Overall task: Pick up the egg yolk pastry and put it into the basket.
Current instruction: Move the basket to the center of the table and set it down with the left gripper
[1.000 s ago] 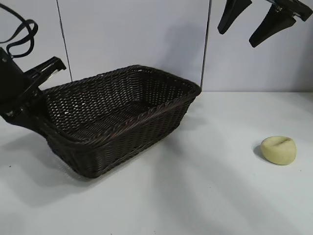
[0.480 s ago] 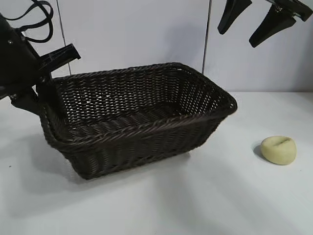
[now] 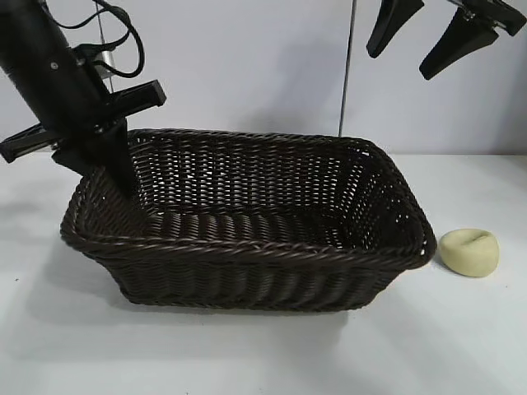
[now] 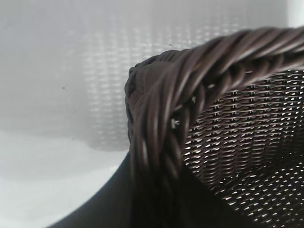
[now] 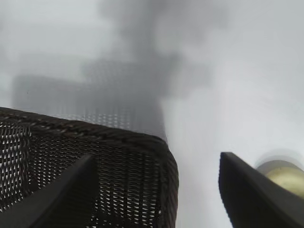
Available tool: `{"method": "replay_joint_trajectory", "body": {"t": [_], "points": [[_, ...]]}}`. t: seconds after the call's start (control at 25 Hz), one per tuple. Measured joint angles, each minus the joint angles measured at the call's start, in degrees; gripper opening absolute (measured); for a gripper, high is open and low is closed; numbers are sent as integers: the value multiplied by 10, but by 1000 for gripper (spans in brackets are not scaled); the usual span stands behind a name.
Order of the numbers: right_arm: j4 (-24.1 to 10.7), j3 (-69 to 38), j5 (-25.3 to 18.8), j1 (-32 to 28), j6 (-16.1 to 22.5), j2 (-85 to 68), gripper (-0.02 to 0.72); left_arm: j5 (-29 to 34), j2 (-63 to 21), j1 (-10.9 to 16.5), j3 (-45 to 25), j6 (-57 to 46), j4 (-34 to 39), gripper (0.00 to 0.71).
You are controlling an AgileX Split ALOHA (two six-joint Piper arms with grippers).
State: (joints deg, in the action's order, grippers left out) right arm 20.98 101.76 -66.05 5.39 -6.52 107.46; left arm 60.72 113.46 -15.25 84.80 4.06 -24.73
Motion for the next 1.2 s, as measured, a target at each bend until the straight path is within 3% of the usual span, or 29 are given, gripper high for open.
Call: {"method": "replay_joint_trajectory", "body": {"t": [0.32, 1.2], "points": [[0, 0, 0, 0, 0, 0, 519, 23, 27, 52, 43, 23, -6, 99], [0, 0, 0, 0, 0, 0, 519, -7, 114, 53, 72, 51, -70, 99]]}}
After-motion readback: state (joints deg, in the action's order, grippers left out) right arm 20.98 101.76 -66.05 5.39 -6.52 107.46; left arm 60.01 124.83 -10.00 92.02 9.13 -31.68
